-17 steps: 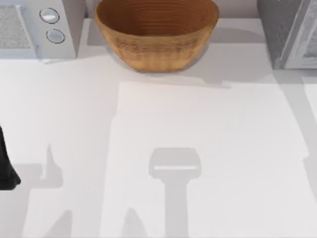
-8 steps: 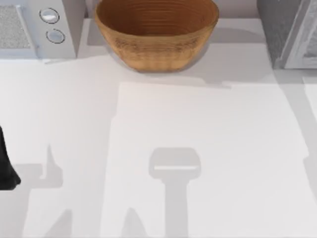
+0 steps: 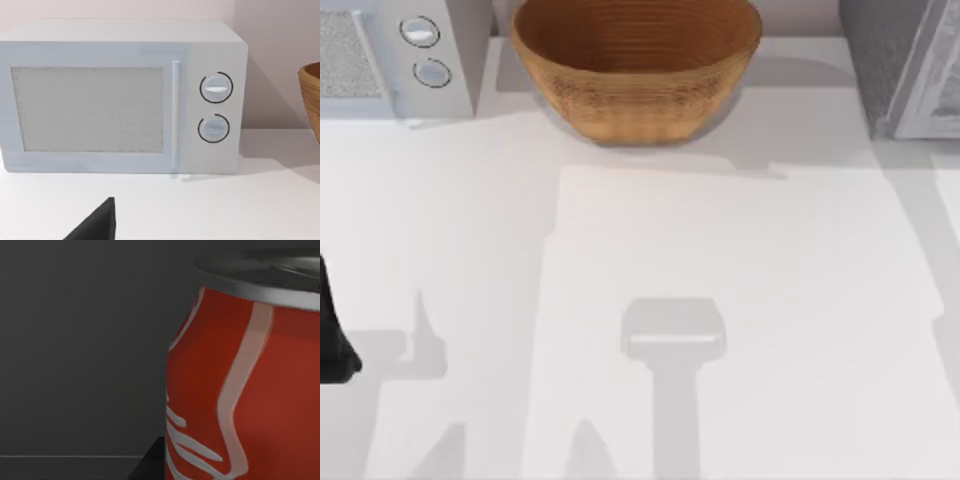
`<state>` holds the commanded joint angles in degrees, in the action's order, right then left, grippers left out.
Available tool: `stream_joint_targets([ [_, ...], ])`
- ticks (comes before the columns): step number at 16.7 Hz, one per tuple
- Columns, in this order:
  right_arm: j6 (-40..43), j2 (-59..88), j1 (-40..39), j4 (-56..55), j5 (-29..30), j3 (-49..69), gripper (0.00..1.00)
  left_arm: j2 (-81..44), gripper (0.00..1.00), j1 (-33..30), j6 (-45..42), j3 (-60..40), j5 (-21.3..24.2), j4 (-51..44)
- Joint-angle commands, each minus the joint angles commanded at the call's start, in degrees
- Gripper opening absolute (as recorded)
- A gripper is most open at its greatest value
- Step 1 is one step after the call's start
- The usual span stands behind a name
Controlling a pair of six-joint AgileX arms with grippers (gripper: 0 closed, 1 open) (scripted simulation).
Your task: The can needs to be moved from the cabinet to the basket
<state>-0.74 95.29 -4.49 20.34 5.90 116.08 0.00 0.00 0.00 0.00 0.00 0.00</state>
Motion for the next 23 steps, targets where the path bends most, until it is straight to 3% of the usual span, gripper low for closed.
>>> stream_joint_targets([
  [7,-0.05,-0.98,-0.33,0.93,0.26,0.04,0.00,0.00,1.00,0.00,0.00,0.00,0.00,0.00],
  [17,0.01,-21.76,-6.17,22.56,5.75,0.69,0.00,0.00,1.00,0.00,0.00,0.00,0.00,0.00],
  [23,-0.09,-22.60,-6.24,23.45,5.96,0.36,0.00,0.00,1.00,0.00,0.00,0.00,0.00,0.00],
])
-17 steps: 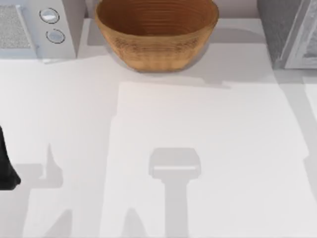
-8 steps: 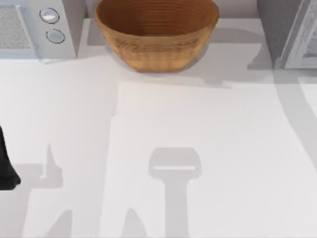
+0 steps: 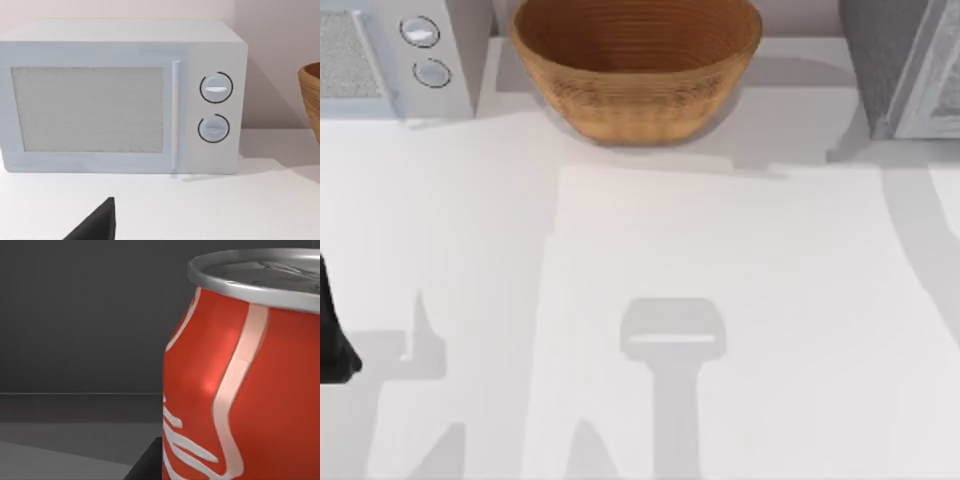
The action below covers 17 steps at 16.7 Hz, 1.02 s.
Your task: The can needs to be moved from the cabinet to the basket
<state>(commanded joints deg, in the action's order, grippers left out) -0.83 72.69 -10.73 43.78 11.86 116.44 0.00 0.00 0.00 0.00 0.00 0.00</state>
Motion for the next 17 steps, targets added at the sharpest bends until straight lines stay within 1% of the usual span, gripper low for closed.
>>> stream_joint_targets([
  [3,0.04,-2.61,0.44,-1.66,-0.33,-3.58,0.00,0.00,1.00,0.00,0.00,0.00,0.00,0.00],
  [5,0.10,-6.27,1.01,-3.90,-0.86,-9.01,0.00,0.00,1.00,0.00,0.00,0.00,0.00,0.00],
  [7,0.18,-11.16,1.73,-6.84,-1.64,-16.86,0.00,0.00,1.00,0.00,0.00,0.00,0.00,0.00],
  [10,0.31,-20.39,3.05,-12.37,-3.21,-32.97,0.00,0.00,1.00,0.00,0.00,0.00,0.00,0.00],
  [17,0.58,-46.49,6.81,-27.99,-7.63,-79.82,0.00,0.00,1.00,0.00,0.00,0.00,0.00,0.00],
])
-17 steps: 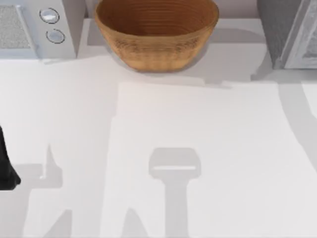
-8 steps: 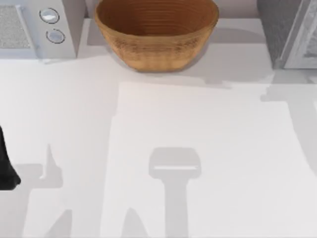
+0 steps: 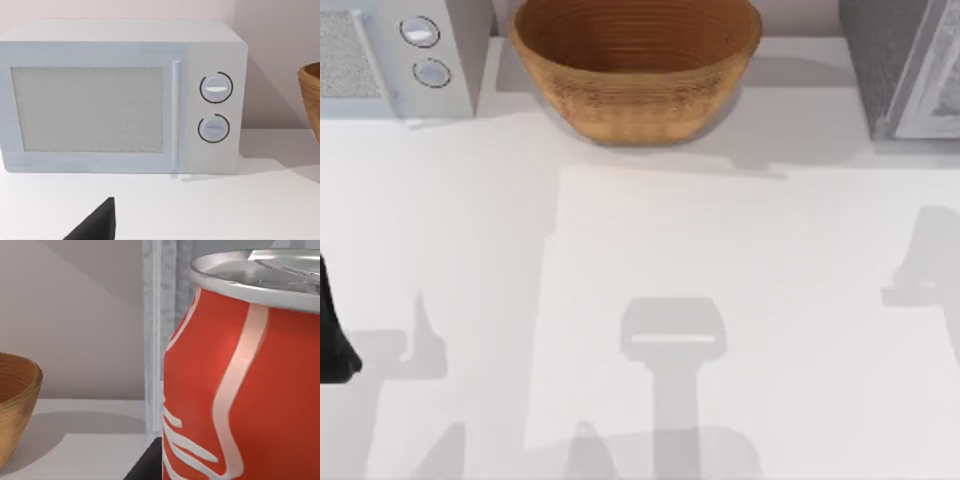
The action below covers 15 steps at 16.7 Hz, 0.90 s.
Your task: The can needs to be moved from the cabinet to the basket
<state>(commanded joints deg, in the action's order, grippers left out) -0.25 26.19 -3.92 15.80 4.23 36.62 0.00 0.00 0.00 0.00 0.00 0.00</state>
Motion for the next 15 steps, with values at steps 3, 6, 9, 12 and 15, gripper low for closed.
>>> stream_joint_targets([
  [3,0.10,-10.67,1.59,-6.45,-1.75,-17.08,0.00,0.00,1.00,0.00,0.00,0.00,0.00,0.00],
  [6,0.18,-19.48,2.91,-11.75,-3.15,-28.97,0.00,0.00,1.00,0.00,0.00,0.00,0.00,0.00],
  [9,0.24,-25.03,3.74,-15.09,-4.04,-35.39,0.00,0.00,1.00,0.00,0.00,0.00,0.00,0.00],
  [12,0.25,-26.20,3.92,-15.80,-4.23,-36.62,0.00,0.00,1.00,0.00,0.00,0.00,0.00,0.00],
  [15,0.15,-25.77,3.73,-15.64,-4.21,-36.96,0.00,0.00,1.00,0.00,0.00,0.00,0.00,0.00],
])
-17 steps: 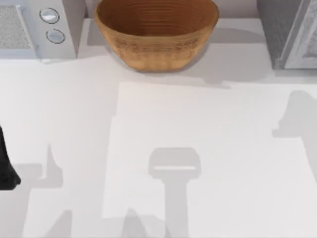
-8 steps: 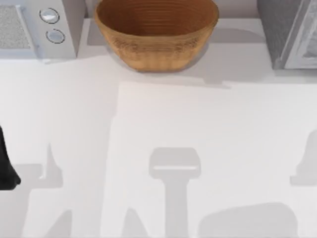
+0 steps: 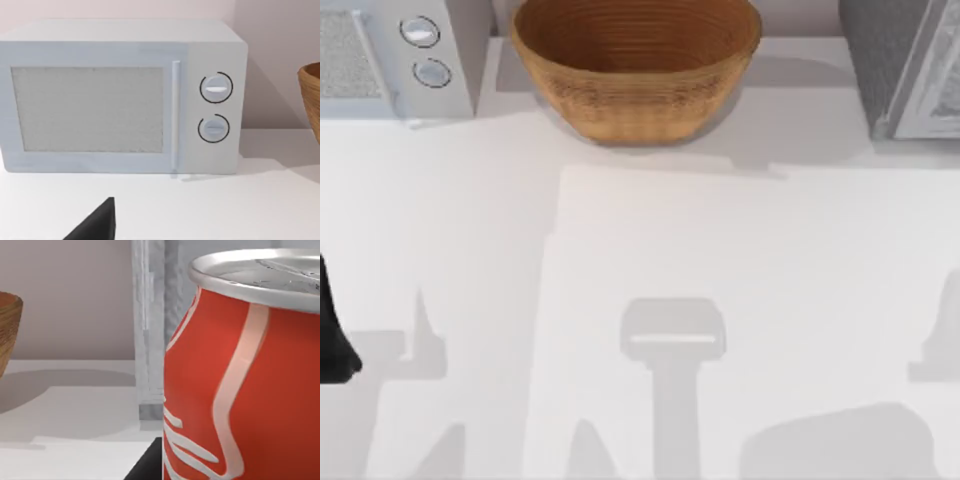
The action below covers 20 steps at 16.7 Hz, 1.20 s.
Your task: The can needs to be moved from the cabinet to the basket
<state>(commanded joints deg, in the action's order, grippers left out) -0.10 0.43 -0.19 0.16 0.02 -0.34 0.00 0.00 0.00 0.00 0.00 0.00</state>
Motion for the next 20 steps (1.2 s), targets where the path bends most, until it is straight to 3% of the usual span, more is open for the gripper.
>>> stream_joint_targets([
  [4,-0.01,3.51,-1.10,-1.04,1.42,3.47,0.00,0.00,1.00,0.00,0.00,0.00,0.00,0.00],
  [8,-0.06,16.58,-5.07,-4.05,5.95,15.55,0.00,0.00,1.00,0.00,0.00,0.00,0.00,0.00],
  [20,-0.53,90.00,-25.70,-16.67,26.68,75.39,0.00,0.00,1.00,0.00,0.00,0.00,0.00,0.00],
])
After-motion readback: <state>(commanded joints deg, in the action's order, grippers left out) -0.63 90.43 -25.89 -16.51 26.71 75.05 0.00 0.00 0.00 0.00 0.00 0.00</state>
